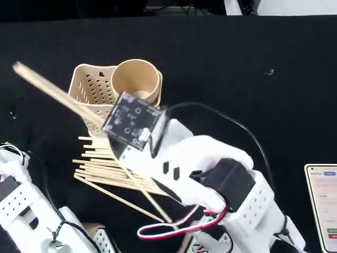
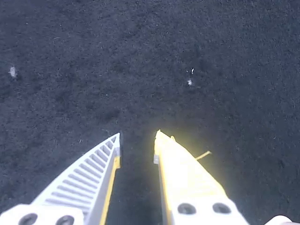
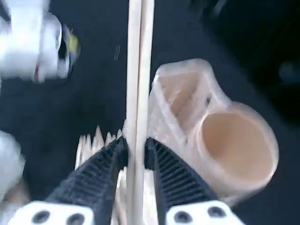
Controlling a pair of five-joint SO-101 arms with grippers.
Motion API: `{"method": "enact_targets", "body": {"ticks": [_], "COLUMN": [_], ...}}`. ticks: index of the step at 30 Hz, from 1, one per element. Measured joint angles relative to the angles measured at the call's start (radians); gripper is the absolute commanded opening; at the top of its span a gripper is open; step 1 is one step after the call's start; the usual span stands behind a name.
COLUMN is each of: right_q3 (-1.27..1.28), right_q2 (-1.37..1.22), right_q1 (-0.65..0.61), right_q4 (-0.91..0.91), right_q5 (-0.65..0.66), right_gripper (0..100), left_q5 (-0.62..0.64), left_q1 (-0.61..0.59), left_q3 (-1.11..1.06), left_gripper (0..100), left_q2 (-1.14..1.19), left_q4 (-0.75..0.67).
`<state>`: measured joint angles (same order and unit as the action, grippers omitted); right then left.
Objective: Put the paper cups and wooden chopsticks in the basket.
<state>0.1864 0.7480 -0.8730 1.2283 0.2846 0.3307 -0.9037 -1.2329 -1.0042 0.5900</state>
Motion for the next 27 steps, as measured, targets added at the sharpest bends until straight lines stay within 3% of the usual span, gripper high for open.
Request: {"method": "enact_targets", "body": {"ticks": [7, 17, 20, 24, 27], "right_q3": [0.213, 0.644, 0.644, 0.583, 0.502], "right_q2": [0.000, -0.137, -0.259, -0.436, -0.503], "right_q1": [0.003, 0.095, 0.126, 0.129, 0.129], "right_q4": [-0.517, -1.433, -1.562, -1.596, -1.544], "right_q5": [-0.015, -0.247, -0.259, -0.261, -0.261], "right_gripper": [1.1, 1.1, 1.1, 2.6, 15.8], "left_q5": [0.000, 0.000, 0.000, 0.000, 0.000], "left_q1": [0.000, 0.000, 0.000, 0.000, 0.000], "left_q3": [0.000, 0.000, 0.000, 0.000, 0.000], "left_gripper": [13, 13, 13, 13, 13], "left_q2": [0.000, 0.000, 0.000, 0.000, 0.000], "left_q4": [0.000, 0.000, 0.000, 0.000, 0.000]}}
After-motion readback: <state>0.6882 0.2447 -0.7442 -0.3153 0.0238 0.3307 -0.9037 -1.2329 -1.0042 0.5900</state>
